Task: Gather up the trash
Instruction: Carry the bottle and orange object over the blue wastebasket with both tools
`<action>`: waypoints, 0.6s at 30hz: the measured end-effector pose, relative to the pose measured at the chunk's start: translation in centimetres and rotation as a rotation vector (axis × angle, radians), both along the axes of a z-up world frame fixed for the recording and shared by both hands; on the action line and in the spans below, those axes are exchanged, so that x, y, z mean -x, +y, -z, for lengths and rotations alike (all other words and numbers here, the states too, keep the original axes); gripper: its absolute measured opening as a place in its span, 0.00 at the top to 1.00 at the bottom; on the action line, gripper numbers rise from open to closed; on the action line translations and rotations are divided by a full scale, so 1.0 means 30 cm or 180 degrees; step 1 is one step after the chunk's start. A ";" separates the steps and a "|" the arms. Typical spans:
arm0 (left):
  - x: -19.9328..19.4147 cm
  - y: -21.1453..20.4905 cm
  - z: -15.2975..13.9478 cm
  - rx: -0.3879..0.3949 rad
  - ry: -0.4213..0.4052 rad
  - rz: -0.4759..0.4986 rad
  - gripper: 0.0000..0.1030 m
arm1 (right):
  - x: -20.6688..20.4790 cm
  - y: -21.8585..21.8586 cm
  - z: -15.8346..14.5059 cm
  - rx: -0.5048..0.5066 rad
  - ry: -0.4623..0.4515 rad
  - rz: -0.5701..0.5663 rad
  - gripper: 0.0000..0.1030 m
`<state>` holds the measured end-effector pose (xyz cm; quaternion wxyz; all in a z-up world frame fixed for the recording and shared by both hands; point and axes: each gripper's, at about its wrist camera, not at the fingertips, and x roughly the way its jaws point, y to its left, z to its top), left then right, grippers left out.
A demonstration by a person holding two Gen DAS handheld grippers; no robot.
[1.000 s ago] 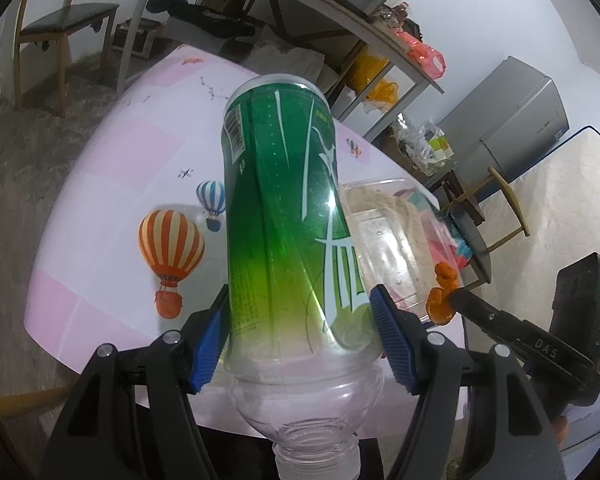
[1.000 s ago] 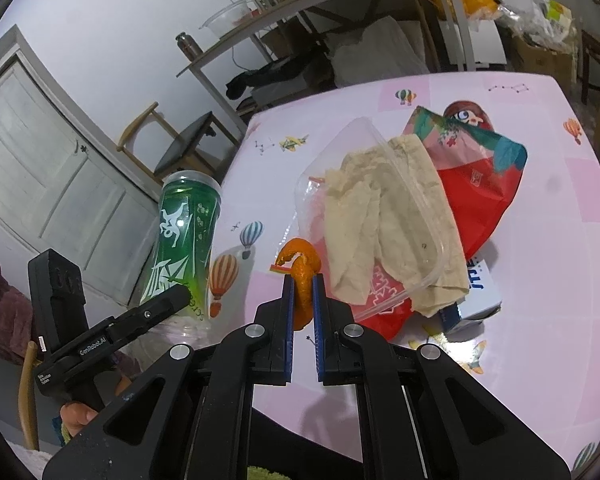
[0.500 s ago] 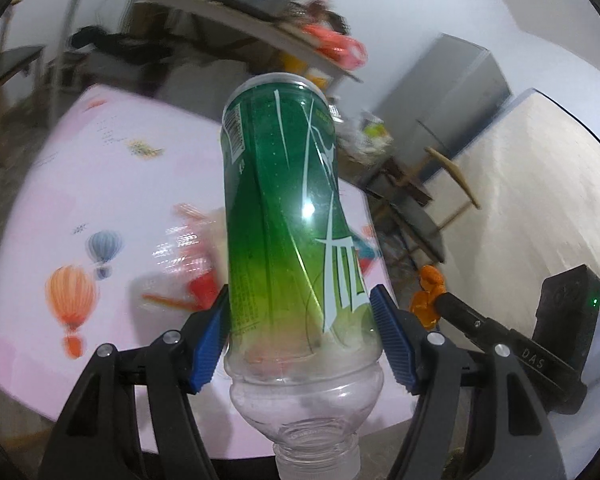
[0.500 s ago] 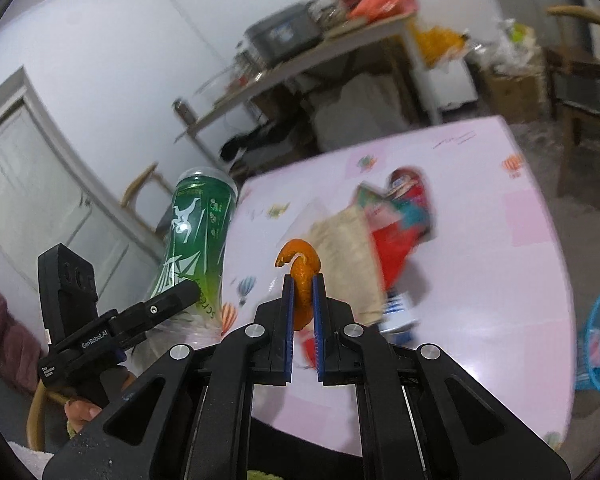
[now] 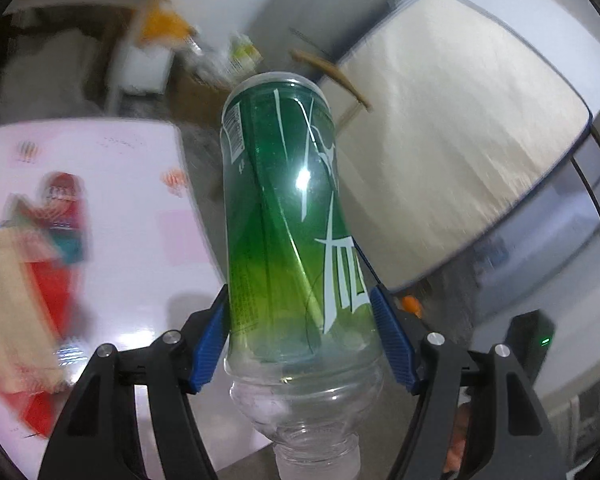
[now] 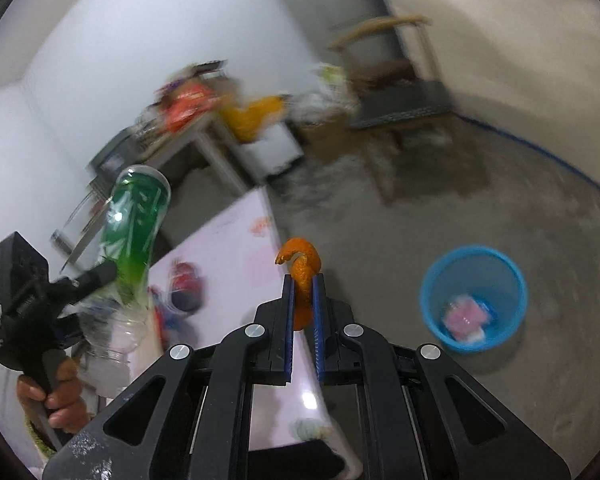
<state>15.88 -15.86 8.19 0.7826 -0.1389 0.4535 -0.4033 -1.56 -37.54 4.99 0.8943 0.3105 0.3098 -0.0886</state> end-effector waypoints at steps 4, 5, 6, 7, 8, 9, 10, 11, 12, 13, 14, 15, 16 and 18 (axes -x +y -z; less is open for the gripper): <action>-0.056 -0.296 0.124 -0.0265 0.0326 0.0320 0.35 | 0.028 -0.153 0.185 -0.0390 0.0308 0.0324 0.93; -0.069 -0.372 0.171 -0.0364 0.0421 0.0379 0.35 | 0.030 -0.183 0.239 -0.0479 0.0397 0.0389 0.93; -0.066 -0.419 0.206 -0.0417 0.0479 0.0421 0.35 | 0.030 -0.203 0.275 -0.0539 0.0462 0.0434 0.93; -0.077 -0.495 0.257 -0.0509 0.0565 0.0484 0.35 | 0.029 -0.232 0.335 -0.0657 0.0547 0.0479 0.93; -0.087 -0.552 0.298 -0.0592 0.0622 0.0536 0.35 | 0.035 -0.259 0.383 -0.0775 0.0606 0.0503 0.93; -0.092 -0.592 0.329 -0.0645 0.0659 0.0574 0.35 | 0.020 -0.273 0.425 -0.0877 0.0659 0.0529 0.93; -0.101 -0.645 0.370 -0.0708 0.0712 0.0617 0.35 | 0.015 -0.296 0.473 -0.0977 0.0722 0.0568 0.93; -0.110 -0.692 0.407 -0.0765 0.0758 0.0654 0.35 | 0.008 -0.314 0.511 -0.1053 0.0768 0.0591 0.93; -0.117 -0.731 0.433 -0.0817 0.0785 0.0677 0.35 | -0.005 -0.334 0.541 -0.1128 0.0796 0.0611 0.93; -0.122 -0.773 0.459 -0.0865 0.0801 0.0698 0.35 | -0.022 -0.362 0.578 -0.1224 0.0823 0.0647 0.93; -0.131 -0.809 0.480 -0.0900 0.0809 0.0714 0.35 | -0.037 -0.384 0.602 -0.1289 0.0838 0.0673 0.93; -0.142 -0.833 0.491 -0.0916 0.0813 0.0719 0.35 | -0.042 -0.412 0.625 -0.1358 0.0845 0.0709 0.92; -0.153 -0.866 0.506 -0.0926 0.0820 0.0713 0.35 | -0.059 -0.450 0.650 -0.1434 0.0828 0.0769 0.88; -0.178 -0.924 0.524 -0.0860 0.0783 0.0721 0.34 | -0.086 -0.503 0.684 -0.1453 0.0832 0.0865 0.76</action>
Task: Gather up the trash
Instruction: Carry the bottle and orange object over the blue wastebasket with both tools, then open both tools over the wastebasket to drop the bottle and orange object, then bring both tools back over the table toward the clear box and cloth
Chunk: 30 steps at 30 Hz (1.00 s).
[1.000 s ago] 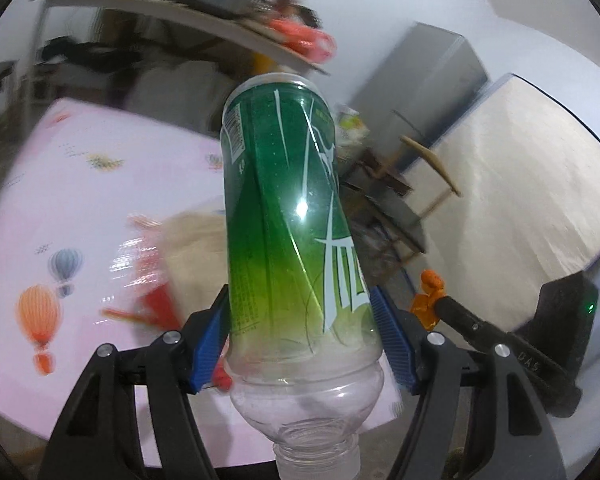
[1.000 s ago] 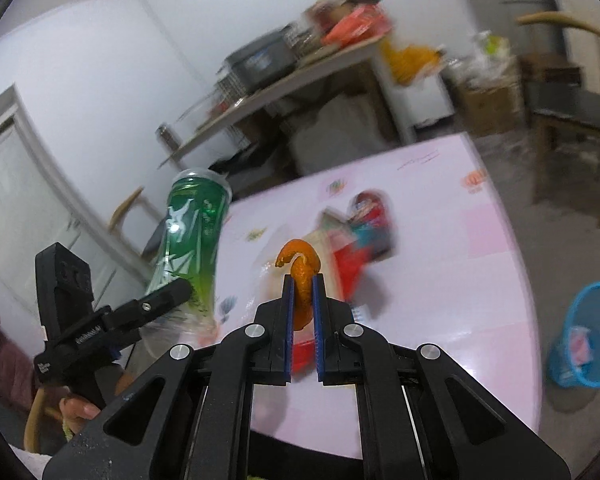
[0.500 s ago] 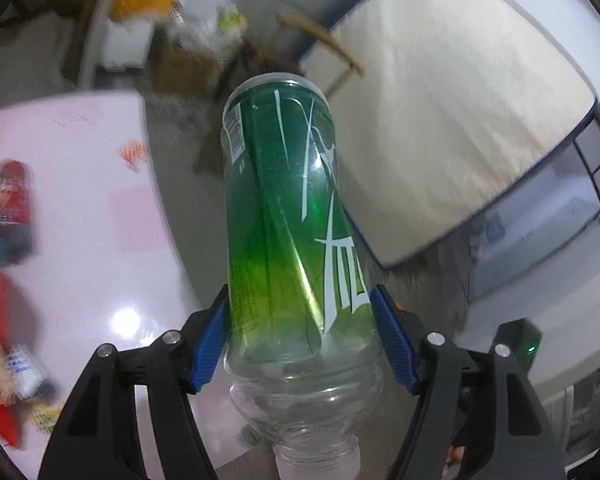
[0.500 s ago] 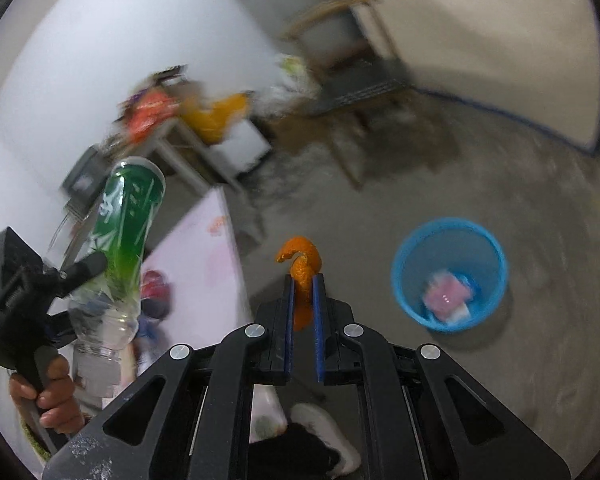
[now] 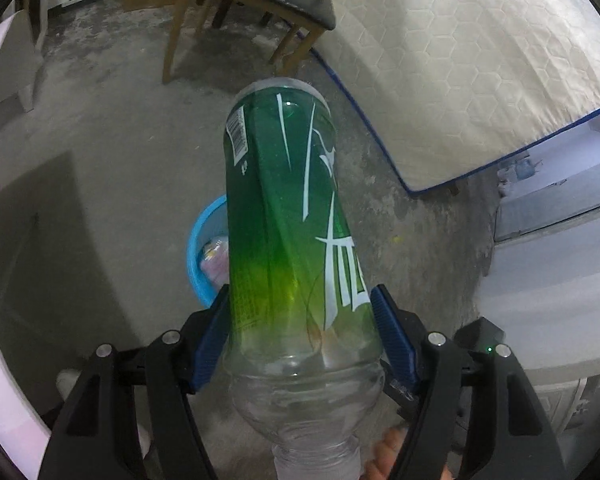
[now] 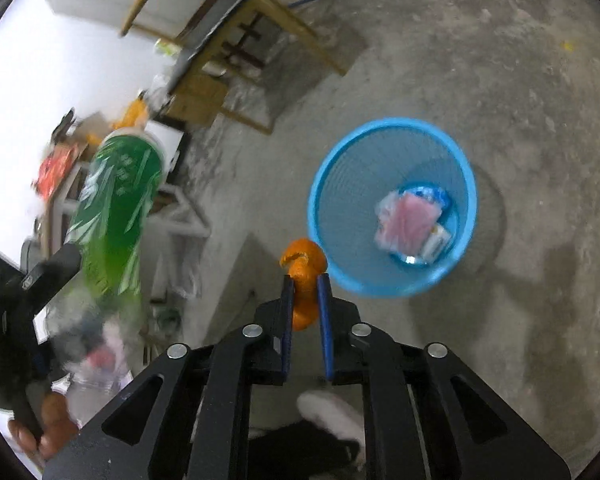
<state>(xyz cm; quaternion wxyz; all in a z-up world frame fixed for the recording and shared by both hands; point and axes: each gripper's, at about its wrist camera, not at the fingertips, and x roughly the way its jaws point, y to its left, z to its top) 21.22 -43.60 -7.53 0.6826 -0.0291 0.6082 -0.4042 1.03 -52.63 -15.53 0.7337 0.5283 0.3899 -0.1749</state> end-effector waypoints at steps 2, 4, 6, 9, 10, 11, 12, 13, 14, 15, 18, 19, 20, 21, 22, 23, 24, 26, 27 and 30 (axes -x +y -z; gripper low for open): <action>-0.011 -0.053 0.052 0.0009 -0.0084 0.0027 0.23 | -0.016 -0.066 0.066 -0.0018 0.0133 0.0160 0.59; -0.017 -0.048 0.108 -0.0173 -0.0023 -0.0070 0.21 | -0.014 -0.088 0.105 0.0029 0.0319 0.0255 0.59; -0.014 -0.020 0.136 -0.0061 0.0203 -0.0118 0.21 | -0.004 -0.090 0.130 0.0139 0.0397 0.0285 0.59; -0.009 0.003 0.124 -0.0046 0.0161 -0.0104 0.21 | 0.010 -0.080 0.141 0.0234 0.0474 0.0287 0.59; -0.014 0.019 0.110 -0.0033 0.0116 -0.0107 0.21 | 0.020 -0.075 0.145 0.0261 0.0495 0.0286 0.59; -0.015 0.032 0.097 -0.0015 0.0083 -0.0114 0.21 | 0.023 -0.071 0.151 0.0283 0.0520 0.0287 0.59; -0.009 0.019 0.081 -0.0012 0.0056 -0.0113 0.21 | 0.025 -0.080 0.164 0.0303 0.0538 0.0282 0.59; -0.006 0.028 0.064 -0.0012 0.0019 -0.0095 0.21 | 0.031 -0.074 0.169 0.0324 0.0553 0.0268 0.59; -0.005 0.032 0.050 -0.0011 -0.0015 -0.0080 0.21 | 0.035 -0.070 0.173 0.0343 0.0569 0.0256 0.59; 0.002 0.034 0.031 -0.0005 -0.0039 -0.0072 0.21 | 0.037 -0.071 0.175 0.0359 0.0582 0.0248 0.60; 0.027 0.083 -0.019 0.0043 -0.0088 -0.0075 0.21 | 0.053 -0.054 0.172 0.0424 0.0602 0.0211 0.60; 0.041 0.092 -0.036 0.0056 -0.0103 -0.0076 0.21 | 0.057 -0.046 0.167 0.0450 0.0604 0.0203 0.60; 0.055 0.111 -0.059 0.0064 -0.0156 -0.0060 0.21 | 0.060 -0.038 0.162 0.0470 0.0599 0.0194 0.60; 0.064 0.123 -0.074 0.0060 -0.0207 -0.0055 0.21 | 0.061 -0.035 0.163 0.0479 0.0595 0.0188 0.60; 0.080 0.147 -0.097 0.0059 -0.0289 -0.0060 0.21 | 0.066 -0.024 0.154 0.0501 0.0593 0.0180 0.59; 0.089 0.165 -0.113 0.0059 -0.0336 -0.0061 0.21 | 0.071 -0.013 0.143 0.0534 0.0586 0.0170 0.59; 0.105 0.196 -0.141 0.0055 -0.0424 -0.0072 0.21 | 0.072 -0.003 0.132 0.0571 0.0578 0.0159 0.59; 0.128 0.245 -0.180 0.0070 -0.0540 -0.0075 0.21 | 0.081 0.030 0.089 0.0705 0.0534 0.0106 0.59; 0.142 0.281 -0.208 0.0089 -0.0628 -0.0084 0.21 | 0.084 0.046 0.068 0.0762 0.0516 0.0081 0.59; 0.175 0.375 -0.258 0.0106 -0.0816 -0.0153 0.19 | 0.093 0.104 -0.018 0.0972 0.0389 -0.0009 0.50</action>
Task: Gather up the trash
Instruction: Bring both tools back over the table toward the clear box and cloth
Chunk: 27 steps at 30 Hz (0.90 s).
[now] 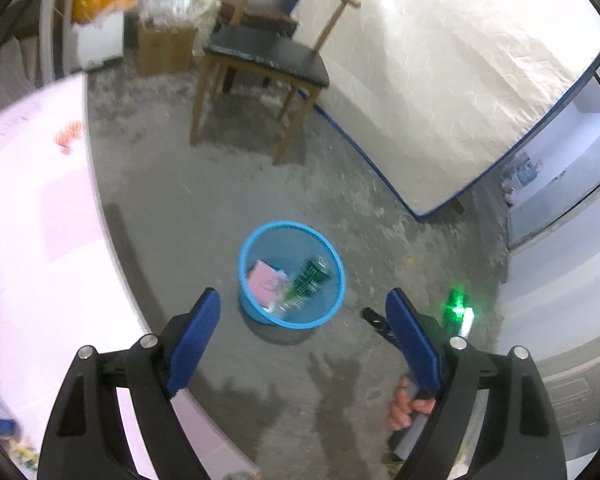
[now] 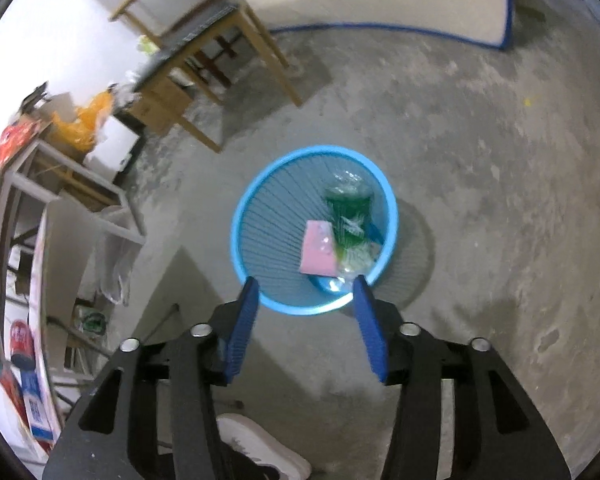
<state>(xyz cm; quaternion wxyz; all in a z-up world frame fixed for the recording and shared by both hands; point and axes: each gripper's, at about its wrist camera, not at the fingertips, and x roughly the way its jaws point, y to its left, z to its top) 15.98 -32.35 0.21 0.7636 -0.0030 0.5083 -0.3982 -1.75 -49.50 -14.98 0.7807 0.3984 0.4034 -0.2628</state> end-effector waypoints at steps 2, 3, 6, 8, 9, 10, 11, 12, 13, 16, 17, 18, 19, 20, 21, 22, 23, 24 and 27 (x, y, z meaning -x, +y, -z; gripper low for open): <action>0.017 0.081 -0.035 0.0062 -0.0095 -0.0098 0.18 | 0.001 0.040 -0.065 0.0144 -0.0091 -0.0099 0.47; 0.024 0.123 -0.052 0.0103 -0.0137 -0.0154 0.18 | -0.002 0.068 -0.109 0.0245 -0.0137 -0.0175 0.44; 0.042 0.244 -0.087 0.0186 -0.0221 -0.0306 0.18 | -0.016 0.153 -0.243 0.0536 -0.0298 -0.0411 0.38; 0.058 0.319 -0.104 0.0174 -0.0288 -0.0404 0.18 | -0.028 0.209 -0.319 0.0729 -0.0400 -0.0558 0.33; 0.067 0.359 -0.111 0.0178 -0.0325 -0.0460 0.18 | -0.043 0.260 -0.376 0.0875 -0.0473 -0.0695 0.30; 0.078 0.401 -0.119 0.0181 -0.0347 -0.0506 0.18 | -0.060 0.300 -0.415 0.0965 -0.0520 -0.0811 0.26; 0.085 0.439 -0.121 0.0170 -0.0352 -0.0555 0.18 | -0.073 0.331 -0.441 0.1008 -0.0564 -0.0897 0.25; 0.091 0.487 -0.124 0.0159 -0.0346 -0.0624 0.18 | -0.087 0.373 -0.475 0.1029 -0.0648 -0.1018 0.22; 0.098 0.526 -0.130 0.0168 -0.0343 -0.0676 0.18 | -0.099 0.409 -0.503 0.1022 -0.0730 -0.1119 0.18; 0.115 0.654 -0.144 0.0132 -0.0376 -0.0815 0.18 | -0.147 0.527 -0.575 0.1018 -0.0893 -0.1412 0.13; 0.121 0.695 -0.149 0.0109 -0.0398 -0.0856 0.18 | -0.158 0.560 -0.592 0.1025 -0.0930 -0.1482 0.12; 0.132 0.752 -0.152 0.0064 -0.0446 -0.0926 0.18 | -0.173 0.595 -0.607 0.1033 -0.0972 -0.1574 0.08; 0.137 0.793 -0.154 0.0035 -0.0477 -0.0979 0.18 | -0.193 0.641 -0.620 0.1049 -0.0985 -0.1694 0.08; 0.143 0.838 -0.154 0.0003 -0.0510 -0.1048 0.18 | -0.210 0.687 -0.630 0.1089 -0.0970 -0.1789 0.08; 0.154 0.901 -0.154 -0.0029 -0.0545 -0.1150 0.17 | -0.216 0.719 -0.636 0.1124 -0.0965 -0.1855 0.08; 0.161 0.935 -0.153 -0.0037 -0.0556 -0.1217 0.15 | -0.228 0.773 -0.644 0.1180 -0.0945 -0.1978 0.08; 0.168 0.984 -0.152 -0.0039 -0.0560 -0.1307 0.14 | -0.240 0.811 -0.646 0.1207 -0.0919 -0.2074 0.08; 0.176 1.024 -0.151 -0.0035 -0.0563 -0.1395 0.13 | -0.254 0.854 -0.652 0.1229 -0.0893 -0.2177 0.08; 0.205 1.175 -0.157 -0.0004 -0.0616 -0.1684 0.10 | -0.283 0.983 -0.659 0.1291 -0.0835 -0.2465 0.08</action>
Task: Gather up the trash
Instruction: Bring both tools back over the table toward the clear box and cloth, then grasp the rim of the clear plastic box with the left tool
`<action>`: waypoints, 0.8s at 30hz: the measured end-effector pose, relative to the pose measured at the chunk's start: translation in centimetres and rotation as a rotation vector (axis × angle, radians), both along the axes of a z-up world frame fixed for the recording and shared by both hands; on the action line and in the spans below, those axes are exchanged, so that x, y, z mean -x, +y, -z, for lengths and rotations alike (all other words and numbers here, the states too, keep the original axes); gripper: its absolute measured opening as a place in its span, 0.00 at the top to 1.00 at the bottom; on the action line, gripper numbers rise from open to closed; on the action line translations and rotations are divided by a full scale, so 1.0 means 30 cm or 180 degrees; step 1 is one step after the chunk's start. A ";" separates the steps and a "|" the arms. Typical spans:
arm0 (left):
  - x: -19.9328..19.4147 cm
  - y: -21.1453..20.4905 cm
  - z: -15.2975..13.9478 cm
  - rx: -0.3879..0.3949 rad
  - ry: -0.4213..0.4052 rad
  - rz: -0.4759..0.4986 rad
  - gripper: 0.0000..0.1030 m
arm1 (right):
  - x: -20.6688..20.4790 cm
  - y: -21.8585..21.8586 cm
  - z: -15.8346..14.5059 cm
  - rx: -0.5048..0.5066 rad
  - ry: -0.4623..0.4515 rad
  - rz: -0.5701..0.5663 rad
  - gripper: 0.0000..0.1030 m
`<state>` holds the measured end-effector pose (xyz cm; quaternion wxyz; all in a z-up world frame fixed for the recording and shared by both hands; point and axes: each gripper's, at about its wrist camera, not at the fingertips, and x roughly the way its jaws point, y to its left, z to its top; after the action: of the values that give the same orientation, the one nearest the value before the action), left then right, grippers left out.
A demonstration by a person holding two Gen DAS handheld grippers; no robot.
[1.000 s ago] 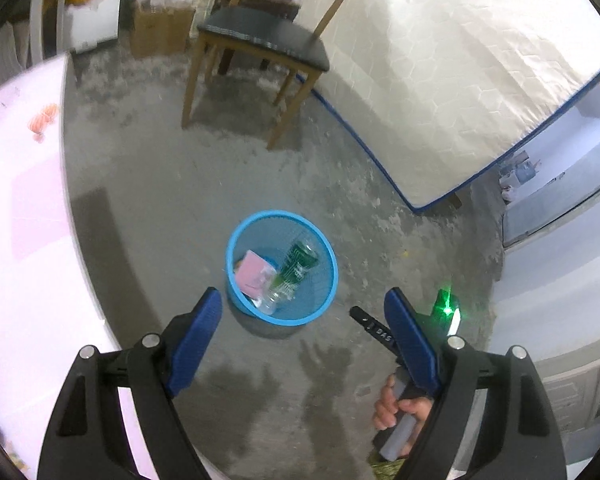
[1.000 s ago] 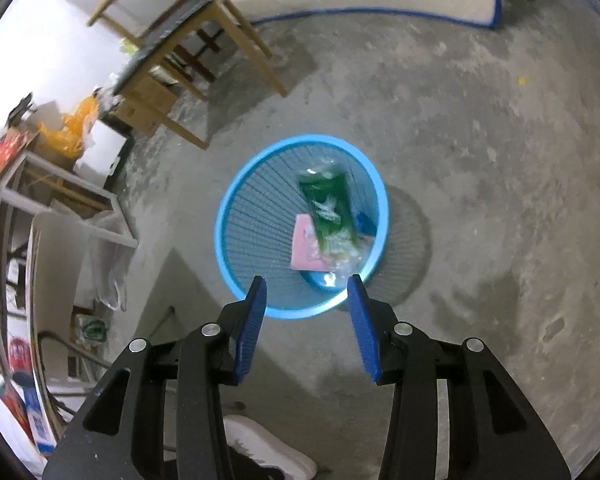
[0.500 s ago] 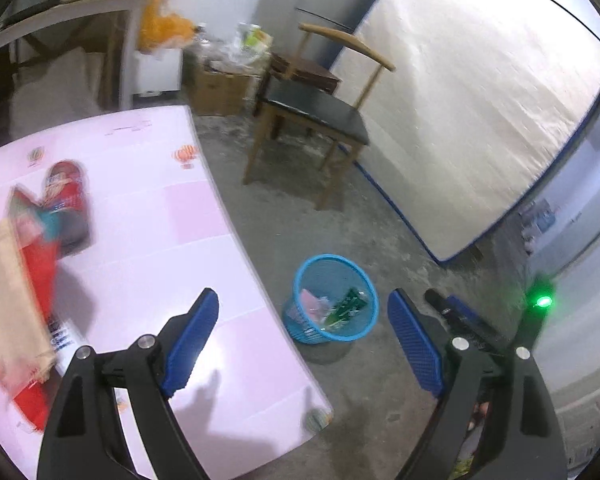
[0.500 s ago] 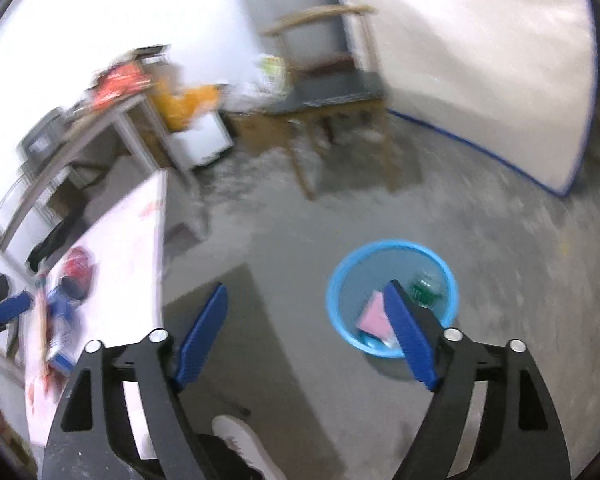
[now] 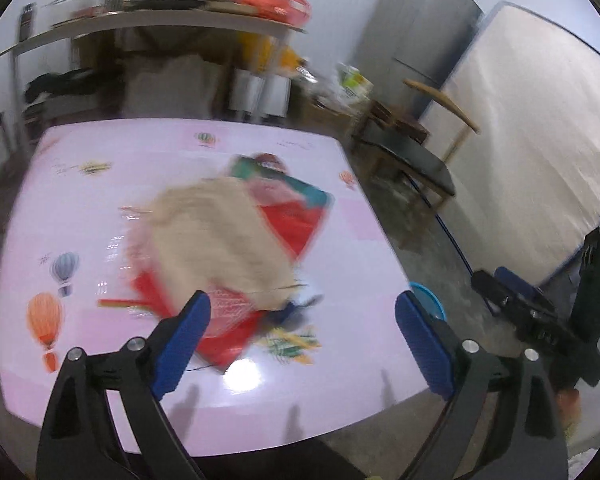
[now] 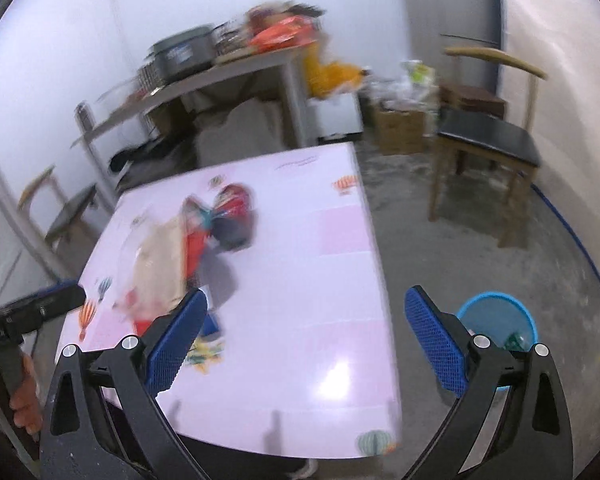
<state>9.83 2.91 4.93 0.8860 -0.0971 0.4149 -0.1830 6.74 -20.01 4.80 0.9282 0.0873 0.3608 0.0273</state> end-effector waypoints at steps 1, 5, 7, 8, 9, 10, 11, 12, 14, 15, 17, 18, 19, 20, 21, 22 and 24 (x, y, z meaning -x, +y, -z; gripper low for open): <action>0.006 0.031 -0.001 0.0003 -0.0024 -0.0080 0.09 | -0.013 0.051 0.003 0.0048 0.0021 -0.0085 0.08; 0.037 0.172 0.000 -0.0004 -0.0090 -0.0383 0.06 | -0.049 0.216 0.020 0.0249 0.0128 -0.0297 0.08; 0.046 0.233 0.015 -0.0019 -0.0047 -0.0515 0.06 | -0.066 0.300 0.031 0.0273 0.0194 -0.0439 0.08; 0.048 0.258 0.023 -0.0019 -0.0017 -0.0577 0.06 | -0.077 0.329 0.037 0.0279 0.0216 -0.0476 0.08; 0.051 0.282 0.028 -0.0031 0.0018 -0.0640 0.06 | -0.088 0.353 0.043 0.0305 0.0230 -0.0485 0.08; 0.055 0.300 0.033 -0.0047 0.0040 -0.0709 0.06 | -0.098 0.384 0.042 0.0351 0.0234 -0.0482 0.08; 0.062 0.318 0.036 -0.0044 0.0034 -0.0756 0.06 | -0.110 0.418 0.037 0.0397 0.0239 -0.0494 0.08; 0.072 0.336 0.038 -0.0045 0.0029 -0.0788 0.06 | -0.125 0.445 0.030 0.0450 0.0232 -0.0520 0.08; 0.073 0.364 0.042 -0.0052 0.0031 -0.0832 0.06 | -0.127 0.485 0.007 0.0512 0.0179 -0.0533 0.08; 0.077 0.383 0.047 -0.0059 0.0028 -0.0866 0.05 | -0.129 0.503 -0.007 0.0552 0.0120 -0.0526 0.08; 0.087 0.406 0.053 -0.0053 0.0046 -0.0892 0.06 | -0.123 0.529 -0.030 0.0604 0.0016 -0.0479 0.08; 0.091 0.419 0.060 -0.0018 0.0057 -0.0870 0.06 | -0.120 0.541 -0.040 0.0625 -0.0047 -0.0432 0.08; 0.097 0.423 0.063 -0.0001 0.0056 -0.0847 0.05 | -0.119 0.547 -0.044 0.0625 -0.0084 -0.0406 0.08; 0.101 0.432 0.071 -0.0002 0.0058 -0.0835 0.05 | -0.118 0.549 -0.049 0.0615 -0.0117 -0.0384 0.08; 0.101 0.439 0.076 -0.0015 0.0064 -0.0838 0.05 | -0.113 0.549 -0.050 0.0601 -0.0167 -0.0363 0.08; 0.104 0.446 0.090 -0.0044 0.0077 -0.0832 0.05 | -0.114 0.550 -0.047 0.0613 -0.0185 -0.0349 0.08; 0.106 0.448 0.114 -0.0109 0.0068 -0.0806 0.05 | -0.110 0.547 -0.042 0.0632 -0.0216 -0.0334 0.08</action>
<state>6.65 16.35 1.49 0.8990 -0.1354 0.4119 -0.0616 10.05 -3.59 6.07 0.9412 -0.0250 0.3342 0.0430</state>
